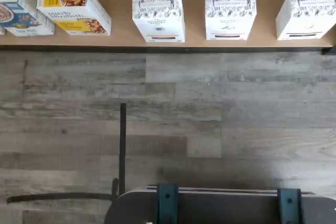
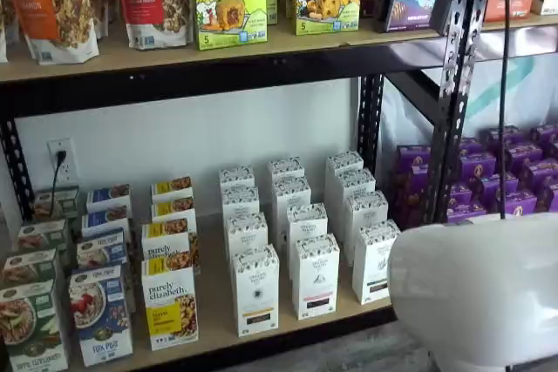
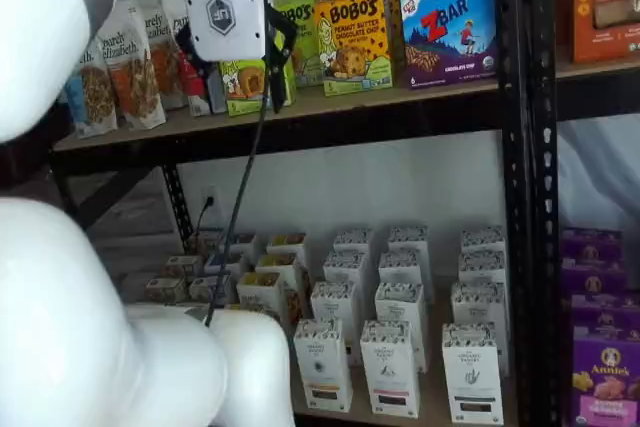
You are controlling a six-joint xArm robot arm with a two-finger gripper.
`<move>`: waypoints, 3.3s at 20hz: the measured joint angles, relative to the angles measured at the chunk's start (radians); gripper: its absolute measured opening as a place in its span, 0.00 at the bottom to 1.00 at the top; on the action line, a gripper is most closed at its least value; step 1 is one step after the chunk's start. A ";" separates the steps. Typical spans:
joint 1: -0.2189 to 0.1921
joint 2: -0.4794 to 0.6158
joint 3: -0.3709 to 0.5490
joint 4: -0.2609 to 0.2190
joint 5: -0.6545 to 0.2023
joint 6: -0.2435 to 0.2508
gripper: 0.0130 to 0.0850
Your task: Pick up the white box with a yellow strip in the middle, on the bottom shelf, the fourth box from the left
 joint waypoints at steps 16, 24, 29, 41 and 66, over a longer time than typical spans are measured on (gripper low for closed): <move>0.064 0.067 0.082 0.039 -0.043 0.067 1.00; 0.172 0.087 0.186 -0.020 -0.150 0.149 1.00; 0.227 0.098 0.258 -0.077 -0.242 0.191 1.00; 0.322 0.152 0.405 -0.160 -0.496 0.289 1.00; 0.391 0.523 0.508 -0.215 -1.054 0.402 1.00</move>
